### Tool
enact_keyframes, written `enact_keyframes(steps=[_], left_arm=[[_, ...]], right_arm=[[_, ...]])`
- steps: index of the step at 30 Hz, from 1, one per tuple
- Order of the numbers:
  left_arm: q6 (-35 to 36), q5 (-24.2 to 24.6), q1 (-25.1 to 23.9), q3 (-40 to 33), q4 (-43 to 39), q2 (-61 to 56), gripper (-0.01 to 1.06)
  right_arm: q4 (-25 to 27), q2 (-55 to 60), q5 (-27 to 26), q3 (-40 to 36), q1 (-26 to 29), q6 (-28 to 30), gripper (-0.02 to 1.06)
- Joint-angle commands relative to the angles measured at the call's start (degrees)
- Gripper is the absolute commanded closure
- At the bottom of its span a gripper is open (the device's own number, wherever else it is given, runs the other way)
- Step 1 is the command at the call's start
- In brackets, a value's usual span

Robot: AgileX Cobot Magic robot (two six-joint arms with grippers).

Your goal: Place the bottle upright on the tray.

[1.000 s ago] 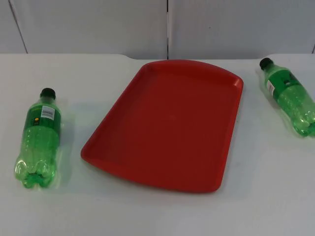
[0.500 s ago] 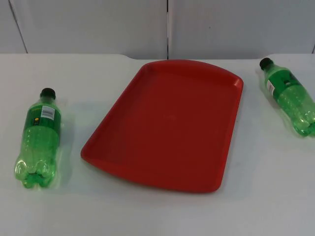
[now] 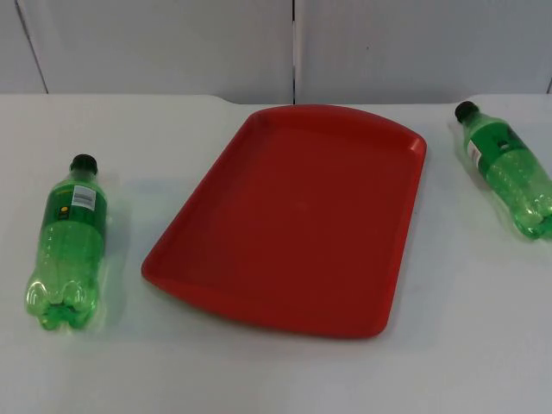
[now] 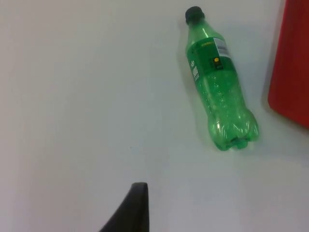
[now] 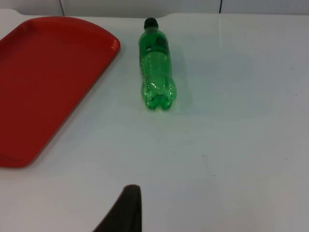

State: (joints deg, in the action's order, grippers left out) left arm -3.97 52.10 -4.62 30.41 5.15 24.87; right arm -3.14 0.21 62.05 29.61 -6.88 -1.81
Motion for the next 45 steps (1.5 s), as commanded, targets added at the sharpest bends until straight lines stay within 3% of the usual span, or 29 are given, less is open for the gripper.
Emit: enact_keyframes(steps=[1,11,28,45], left_arm=[[0.41,-2.51,-0.17,0.24,1.18,2.7,0.0],[-1.67,-9.4,-0.17,0.85,3.35,15.37,0.0],[-2.85,-9.43,-0.17,18.92,3.35,39.45,0.0],[-3.15,-8.91,-0.17,30.99,4.02,57.43,0.0]], right_arm=[[0.05,-0.21,-0.33,-0.07,0.4,0.08,-0.01],[0.05,-0.21,-0.33,-0.07,0.4,0.08,-0.01],[0.05,-0.21,-0.33,-0.07,0.4,0.08,-0.01],[0.05,-0.21,-0.33,-0.07,0.4,0.08,-0.01]])
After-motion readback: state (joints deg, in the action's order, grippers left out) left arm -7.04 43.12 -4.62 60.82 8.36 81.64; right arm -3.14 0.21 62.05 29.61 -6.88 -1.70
